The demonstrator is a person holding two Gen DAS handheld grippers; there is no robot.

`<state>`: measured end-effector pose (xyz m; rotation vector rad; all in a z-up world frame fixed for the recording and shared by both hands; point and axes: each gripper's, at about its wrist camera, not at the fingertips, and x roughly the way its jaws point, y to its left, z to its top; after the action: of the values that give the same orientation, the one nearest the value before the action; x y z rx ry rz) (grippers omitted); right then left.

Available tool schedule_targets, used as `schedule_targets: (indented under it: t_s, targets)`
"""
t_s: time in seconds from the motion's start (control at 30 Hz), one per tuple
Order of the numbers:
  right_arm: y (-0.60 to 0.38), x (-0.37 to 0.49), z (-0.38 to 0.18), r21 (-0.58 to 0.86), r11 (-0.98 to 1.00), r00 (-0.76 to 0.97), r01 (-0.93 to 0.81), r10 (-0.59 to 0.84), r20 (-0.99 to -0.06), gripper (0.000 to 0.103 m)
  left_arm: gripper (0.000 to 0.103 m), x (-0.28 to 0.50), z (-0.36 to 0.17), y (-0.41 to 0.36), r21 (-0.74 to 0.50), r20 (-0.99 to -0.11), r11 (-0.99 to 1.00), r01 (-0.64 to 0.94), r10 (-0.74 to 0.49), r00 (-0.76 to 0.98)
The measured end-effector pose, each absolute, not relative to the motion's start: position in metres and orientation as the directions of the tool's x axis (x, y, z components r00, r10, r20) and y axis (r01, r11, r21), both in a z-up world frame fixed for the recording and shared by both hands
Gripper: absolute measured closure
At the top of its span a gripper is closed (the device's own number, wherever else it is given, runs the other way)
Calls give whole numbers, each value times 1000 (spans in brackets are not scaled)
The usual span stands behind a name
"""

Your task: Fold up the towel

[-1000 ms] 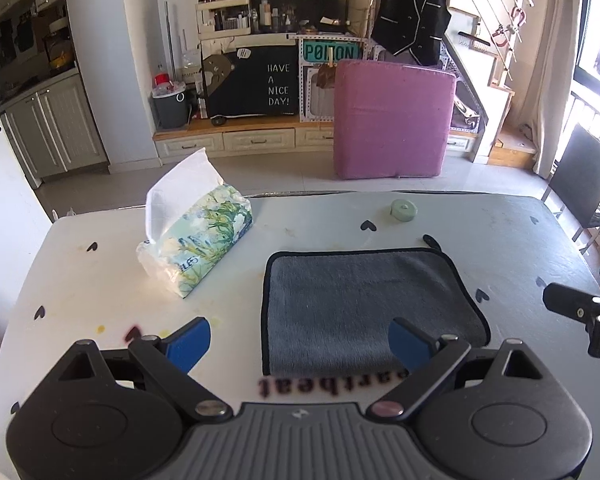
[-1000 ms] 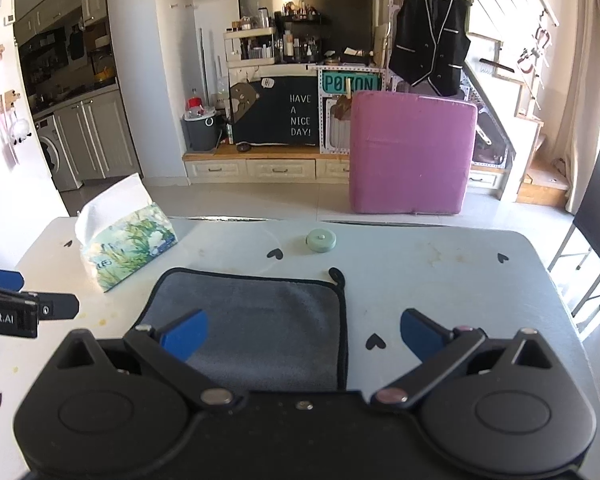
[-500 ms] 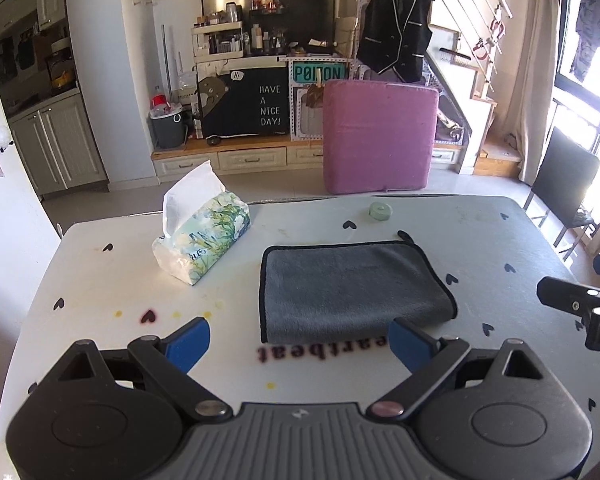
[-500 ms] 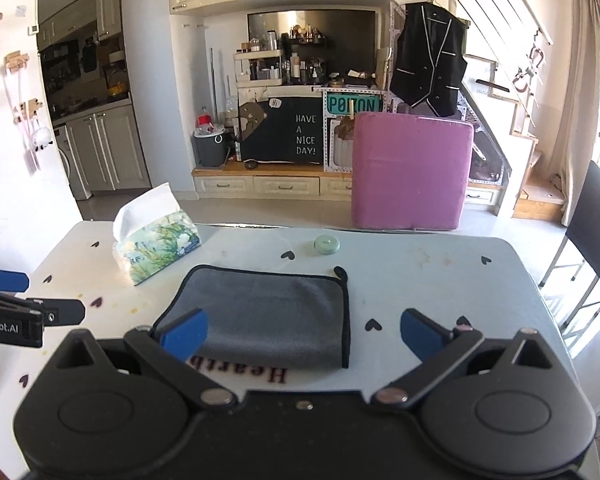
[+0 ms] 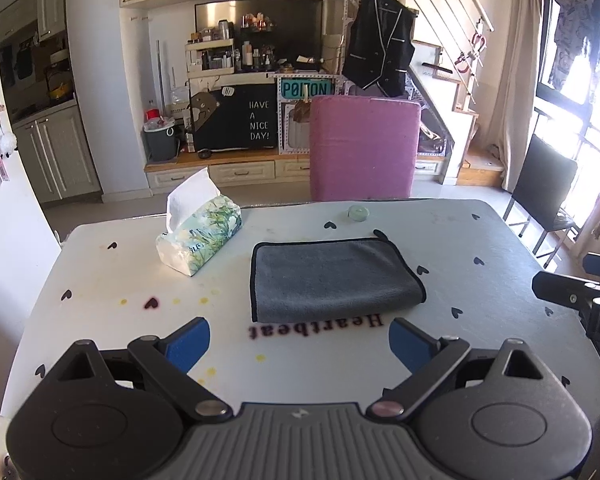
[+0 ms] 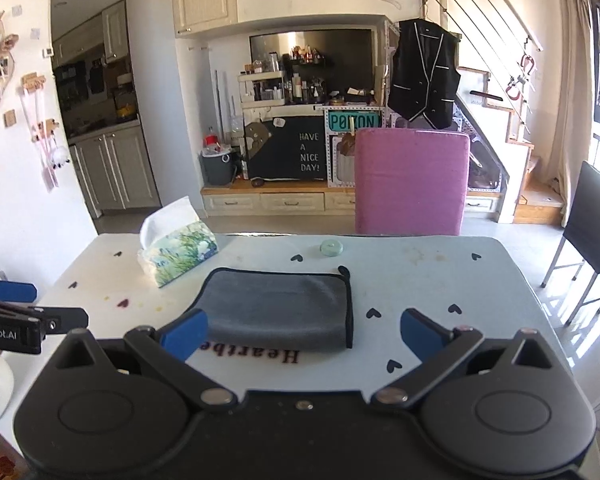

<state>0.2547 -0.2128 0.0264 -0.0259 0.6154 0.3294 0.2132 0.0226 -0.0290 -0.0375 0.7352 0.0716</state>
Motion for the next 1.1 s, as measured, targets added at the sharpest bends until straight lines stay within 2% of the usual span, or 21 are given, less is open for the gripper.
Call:
schedule_targets:
  t_s: [0.57,1.1]
  targets:
    - [-235,184,46,70,936,783,-346,329,-528,0,7,138,-15,15,-35,-637,999,-33,3,771]
    - [-248,133,46,78,920,778,-384,368,-509,0,0,90,-20,9,-25,-619,998,-61,33,785]
